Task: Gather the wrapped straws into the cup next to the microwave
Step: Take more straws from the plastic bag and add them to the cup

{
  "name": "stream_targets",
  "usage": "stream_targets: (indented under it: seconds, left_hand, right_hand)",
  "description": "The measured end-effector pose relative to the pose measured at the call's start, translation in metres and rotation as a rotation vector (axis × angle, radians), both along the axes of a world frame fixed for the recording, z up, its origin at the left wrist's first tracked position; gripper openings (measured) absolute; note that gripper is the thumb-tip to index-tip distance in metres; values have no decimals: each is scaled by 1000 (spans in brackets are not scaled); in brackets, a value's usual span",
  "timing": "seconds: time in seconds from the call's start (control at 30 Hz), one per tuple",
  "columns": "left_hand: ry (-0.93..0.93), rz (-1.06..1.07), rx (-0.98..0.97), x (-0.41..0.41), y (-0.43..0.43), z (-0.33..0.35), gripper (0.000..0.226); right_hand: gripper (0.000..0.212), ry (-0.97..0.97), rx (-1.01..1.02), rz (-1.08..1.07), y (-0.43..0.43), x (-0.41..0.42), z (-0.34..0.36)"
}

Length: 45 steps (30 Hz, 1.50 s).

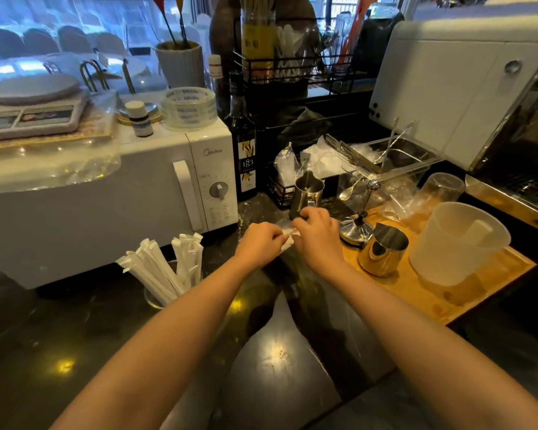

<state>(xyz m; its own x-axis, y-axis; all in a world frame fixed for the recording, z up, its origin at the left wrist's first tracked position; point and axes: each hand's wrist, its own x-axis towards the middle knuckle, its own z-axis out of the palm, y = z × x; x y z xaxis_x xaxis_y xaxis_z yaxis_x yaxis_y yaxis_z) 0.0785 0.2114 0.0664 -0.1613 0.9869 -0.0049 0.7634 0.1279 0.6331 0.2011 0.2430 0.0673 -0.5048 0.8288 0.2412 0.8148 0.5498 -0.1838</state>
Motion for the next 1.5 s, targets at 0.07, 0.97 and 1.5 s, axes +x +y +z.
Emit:
stream_targets:
  seconds: [0.07,0.97,1.5]
  left_hand:
    - [-7,16,45,-5,-3,9,27]
    - [-691,54,79,-19,-90,41,33]
    - [-640,235,119,-8,-141,43,29]
  right_hand:
    - [37,113,-3,-46,-5,-6,9]
    - [35,1029,-984,-81,-94,-45,41]
    - [27,688,-1005,241,-107,-37,38]
